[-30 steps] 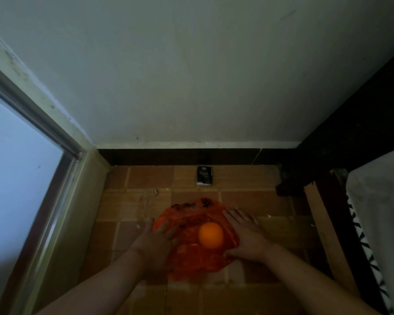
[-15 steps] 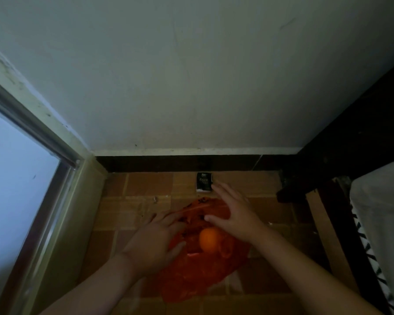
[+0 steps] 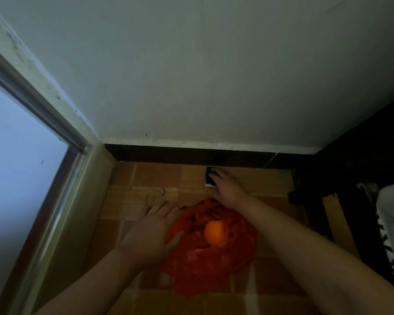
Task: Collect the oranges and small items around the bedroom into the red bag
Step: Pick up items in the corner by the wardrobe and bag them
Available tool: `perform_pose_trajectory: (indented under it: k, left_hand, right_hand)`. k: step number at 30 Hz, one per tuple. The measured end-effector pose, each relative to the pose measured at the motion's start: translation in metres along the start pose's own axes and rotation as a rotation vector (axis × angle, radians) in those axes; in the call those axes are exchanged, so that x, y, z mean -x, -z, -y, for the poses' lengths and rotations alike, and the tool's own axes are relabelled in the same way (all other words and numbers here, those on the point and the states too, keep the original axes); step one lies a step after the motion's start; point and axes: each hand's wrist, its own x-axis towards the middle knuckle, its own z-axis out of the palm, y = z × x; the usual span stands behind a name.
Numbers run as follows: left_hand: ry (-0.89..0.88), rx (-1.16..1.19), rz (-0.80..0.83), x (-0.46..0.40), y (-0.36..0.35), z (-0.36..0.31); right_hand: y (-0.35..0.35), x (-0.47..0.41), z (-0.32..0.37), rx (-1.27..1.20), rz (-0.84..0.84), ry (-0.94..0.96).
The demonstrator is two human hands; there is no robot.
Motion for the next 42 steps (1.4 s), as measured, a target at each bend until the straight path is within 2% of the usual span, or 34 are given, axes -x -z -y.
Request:
perform_pose_trajectory:
  k: [3,11,16,23,26,30,35,38,42]
  left_hand:
    - [0.017,-0.004,0.023,0.0,-0.004,0.006]
    - [0.028,0.008,0.041,0.003,-0.004,0.008]
    - [0.021,-0.003,0.047,0.002,-0.005,0.01]
    - [-0.006,-0.031,0.029,0.0,-0.003,-0.001]
    - [-0.015,-0.033,0.031,0.0,-0.001,-0.003]
    - [-0.013,-0.048,0.039,0.002,0.003,-0.006]
    - [-0.026,-0.048,0.071,0.01,0.001,-0.002]
    - [-0.007,-0.067,0.086,0.012,0.0,0.003]
    - [0.005,-0.044,0.088,0.016,0.0,0.008]
  right_hand:
    - [-0.008,-0.003,-0.001,-0.009,-0.002,-0.047]
    - [-0.013,0.011,-0.001,0.013,-0.182,-0.008]
    - [-0.006,0.016,-0.003,-0.07,-0.064,-0.029]
    - [-0.007,0.027,-0.005,-0.033,-0.126,-0.08]
    - [-0.003,0.032,-0.001,0.028,-0.176,-0.009]
    - [0.0,0.029,0.01,0.051,-0.013,0.159]
    - [-0.009,0.026,0.024,0.072,0.053,0.098]
    - [-0.013,0.028,0.023,0.101,-0.011,0.058]
    - [-0.009,0.037,0.025,-0.001,-0.141,-0.018]
